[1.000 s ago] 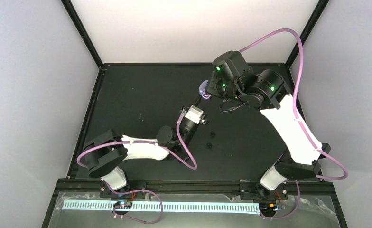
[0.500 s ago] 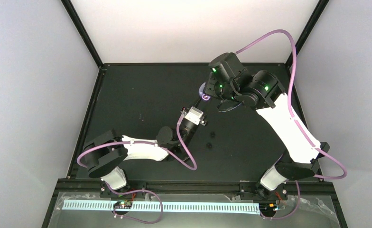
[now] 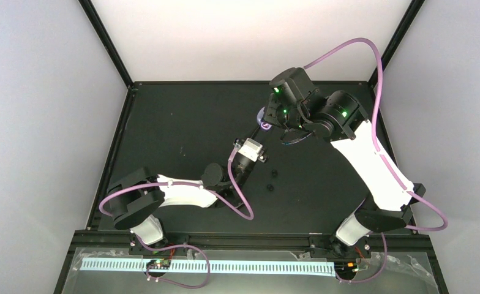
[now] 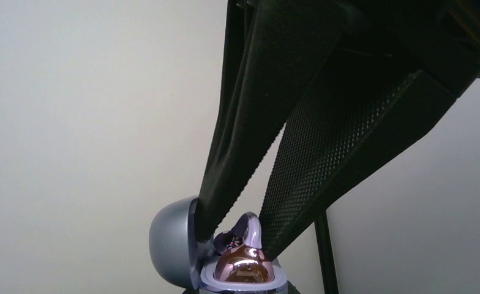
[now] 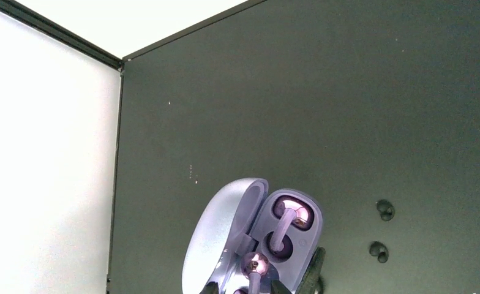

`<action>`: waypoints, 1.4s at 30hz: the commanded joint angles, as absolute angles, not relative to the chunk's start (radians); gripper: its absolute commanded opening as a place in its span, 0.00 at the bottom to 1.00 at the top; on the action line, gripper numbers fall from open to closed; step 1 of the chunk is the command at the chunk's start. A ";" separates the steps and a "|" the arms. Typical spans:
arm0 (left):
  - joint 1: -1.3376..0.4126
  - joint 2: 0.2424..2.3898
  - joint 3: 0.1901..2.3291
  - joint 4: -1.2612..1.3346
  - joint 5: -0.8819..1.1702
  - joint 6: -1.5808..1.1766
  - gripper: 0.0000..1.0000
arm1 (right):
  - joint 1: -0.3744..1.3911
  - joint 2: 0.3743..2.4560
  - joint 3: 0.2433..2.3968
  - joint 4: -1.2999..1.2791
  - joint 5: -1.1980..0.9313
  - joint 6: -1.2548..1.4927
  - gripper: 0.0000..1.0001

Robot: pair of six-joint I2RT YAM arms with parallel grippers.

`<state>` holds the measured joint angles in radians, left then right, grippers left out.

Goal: Insert the wireless bluetooth earbuds into the charging case
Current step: Place the earbud in the charging case.

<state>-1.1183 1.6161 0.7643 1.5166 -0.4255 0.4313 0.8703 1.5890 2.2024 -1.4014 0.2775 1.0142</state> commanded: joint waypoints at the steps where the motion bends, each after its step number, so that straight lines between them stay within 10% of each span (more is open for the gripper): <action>1: -1.114 1.588 0.774 1.631 -0.410 0.431 0.02 | 0.876 1.573 2.227 -1.407 0.271 1.011 0.22; 19: -1.115 1.580 0.728 1.631 -0.420 0.392 0.02 | 0.874 1.398 2.255 -1.416 0.291 0.937 0.50; 24: -1.115 1.437 0.623 1.522 -0.424 0.162 0.02 | 0.874 1.137 1.947 -1.074 0.290 0.613 0.55; 30: -1.115 1.126 0.513 1.172 -0.164 -0.187 0.02 | 0.874 0.881 1.612 -0.730 0.189 0.343 0.69; 42: -1.116 0.803 0.481 0.783 0.367 -0.318 0.02 | 0.882 0.976 1.615 -0.848 -0.340 0.063 0.90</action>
<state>-1.1149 0.8566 0.4988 0.9169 0.1993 -0.2680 0.8738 0.9768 1.6379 -0.8452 -0.1680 0.1669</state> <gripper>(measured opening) 0.252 0.869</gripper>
